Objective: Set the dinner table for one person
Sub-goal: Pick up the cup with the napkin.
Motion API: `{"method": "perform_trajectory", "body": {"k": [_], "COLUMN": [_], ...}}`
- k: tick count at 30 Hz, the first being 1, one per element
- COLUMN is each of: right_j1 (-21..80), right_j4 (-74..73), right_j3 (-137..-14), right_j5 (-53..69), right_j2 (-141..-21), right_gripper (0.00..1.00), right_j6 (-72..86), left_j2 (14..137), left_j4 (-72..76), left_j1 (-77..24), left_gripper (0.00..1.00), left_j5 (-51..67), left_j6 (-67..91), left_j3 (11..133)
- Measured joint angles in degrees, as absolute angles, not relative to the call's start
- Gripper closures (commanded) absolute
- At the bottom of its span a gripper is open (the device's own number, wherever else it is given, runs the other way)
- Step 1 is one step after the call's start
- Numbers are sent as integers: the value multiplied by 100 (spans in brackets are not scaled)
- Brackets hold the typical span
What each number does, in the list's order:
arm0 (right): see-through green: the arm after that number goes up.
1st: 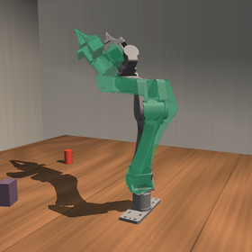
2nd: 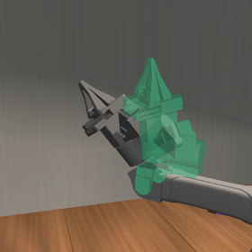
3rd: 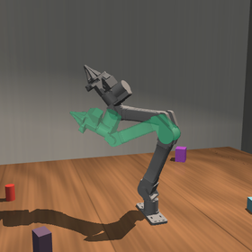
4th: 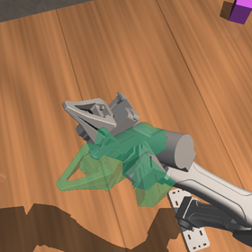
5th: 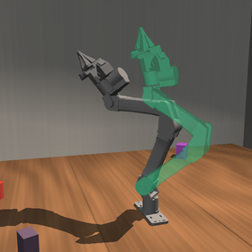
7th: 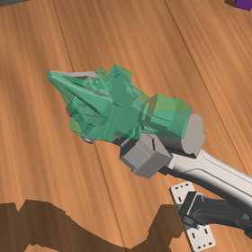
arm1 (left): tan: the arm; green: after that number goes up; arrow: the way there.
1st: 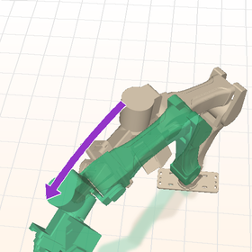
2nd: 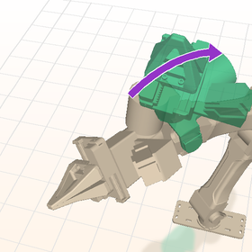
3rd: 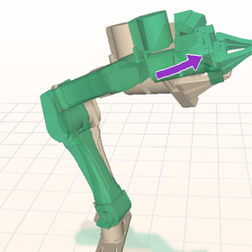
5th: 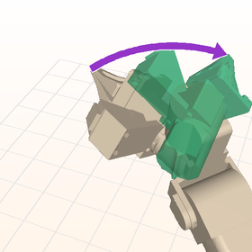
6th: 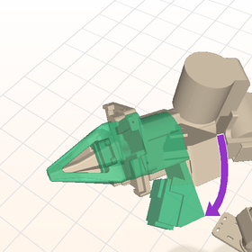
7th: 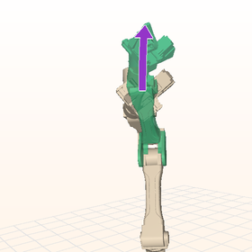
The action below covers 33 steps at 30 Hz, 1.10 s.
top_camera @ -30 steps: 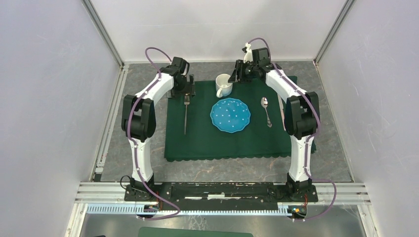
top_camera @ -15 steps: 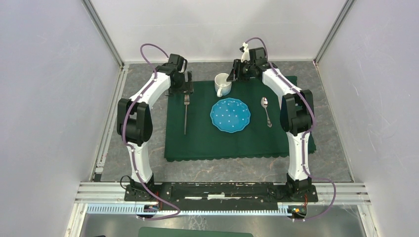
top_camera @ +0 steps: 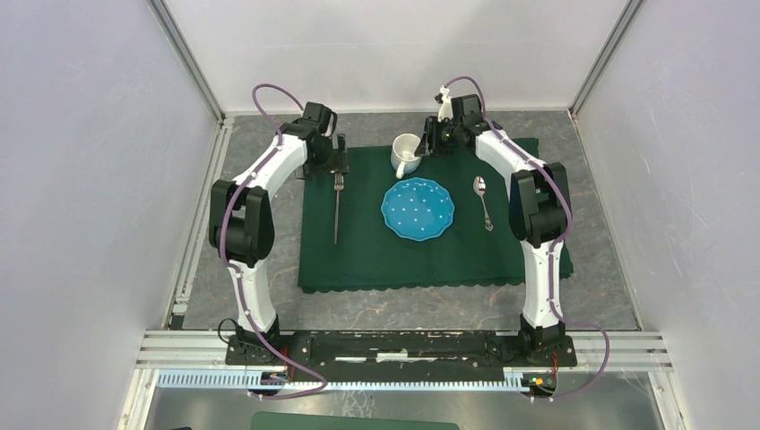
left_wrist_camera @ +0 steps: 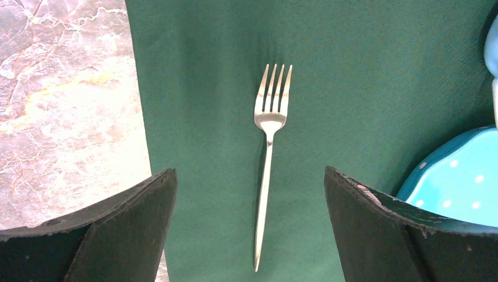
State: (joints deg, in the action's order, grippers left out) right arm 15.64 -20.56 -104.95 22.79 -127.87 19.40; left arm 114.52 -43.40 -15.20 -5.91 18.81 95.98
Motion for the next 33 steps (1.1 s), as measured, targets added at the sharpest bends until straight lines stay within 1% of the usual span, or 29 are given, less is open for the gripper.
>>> {"method": "perform_trajectory", "body": {"k": [5, 8, 15, 20, 33], "right_j1": [1564, 1564, 1544, 1549, 1549], "right_j4": [-2016, -2023, -1887, -1879, -1894], "right_j3": [-10084, -9832, -9664, -9662, -9673], "right_j5": [2167, 2075, 2025, 1940, 1922], "right_j2": [-12658, -12626, -12534, -12486, -12486], "right_gripper": [58, 65, 88, 100, 100], "right_j6": [1850, 1798, 1894, 1887, 1927], "left_j2": [11327, 11251, 11233, 11233, 11233], "left_j4": [-4309, -4303, -4283, -4272, -4213], "left_j1": [-1507, -1485, -1459, -1439, -1398], "left_gripper": [0, 0, 0, 0, 0], "left_j5": [-589, -589, -587, -587, -543], "left_j6": [1879, 1881, 1881, 1879, 1879], "left_j3": [9424, 9266, 9155, 9153, 9155]}}
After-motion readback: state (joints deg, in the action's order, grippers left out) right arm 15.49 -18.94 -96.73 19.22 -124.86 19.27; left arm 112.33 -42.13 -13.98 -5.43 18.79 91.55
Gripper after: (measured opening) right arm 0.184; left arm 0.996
